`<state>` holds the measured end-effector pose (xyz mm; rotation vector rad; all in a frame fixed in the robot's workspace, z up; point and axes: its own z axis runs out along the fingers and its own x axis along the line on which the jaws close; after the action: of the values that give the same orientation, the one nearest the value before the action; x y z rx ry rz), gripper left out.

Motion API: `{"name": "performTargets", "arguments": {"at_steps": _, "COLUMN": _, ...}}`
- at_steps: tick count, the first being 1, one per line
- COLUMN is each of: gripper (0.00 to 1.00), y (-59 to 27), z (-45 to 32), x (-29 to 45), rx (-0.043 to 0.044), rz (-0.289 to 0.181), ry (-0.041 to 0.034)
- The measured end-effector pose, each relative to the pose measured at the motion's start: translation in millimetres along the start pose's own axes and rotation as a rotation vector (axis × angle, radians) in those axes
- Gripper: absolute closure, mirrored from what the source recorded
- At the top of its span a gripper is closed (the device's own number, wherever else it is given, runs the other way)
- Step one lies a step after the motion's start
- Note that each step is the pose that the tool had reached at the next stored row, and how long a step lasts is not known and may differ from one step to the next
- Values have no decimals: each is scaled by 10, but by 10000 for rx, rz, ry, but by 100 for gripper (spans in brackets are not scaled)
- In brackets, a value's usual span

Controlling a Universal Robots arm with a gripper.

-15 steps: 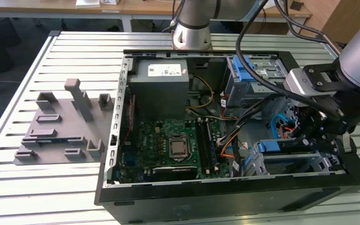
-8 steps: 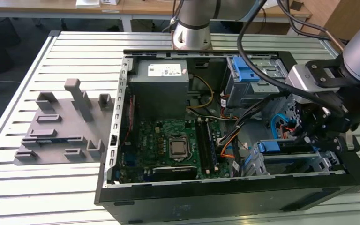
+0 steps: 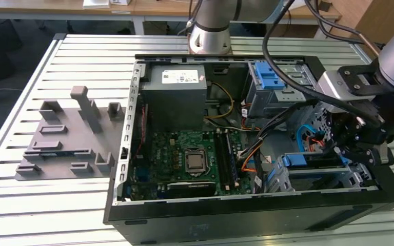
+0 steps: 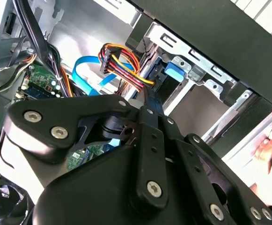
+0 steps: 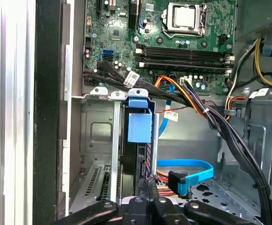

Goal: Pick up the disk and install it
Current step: 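Insert the first disk wire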

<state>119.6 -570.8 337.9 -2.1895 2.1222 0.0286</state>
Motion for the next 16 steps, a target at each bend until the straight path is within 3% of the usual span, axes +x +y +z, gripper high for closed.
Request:
{"name": "performTargets", "arguments": {"at_steps": 9, "gripper": 89, "y": -21, "z": 53, "x": 5, "rx": -1, "rz": 0, "ry": 1}}
{"name": "performTargets", "arguments": {"at_steps": 16, "gripper": 89, "y": -27, "z": 30, "x": 3, "rx": -5, "rz": -2, "ry": -2}}
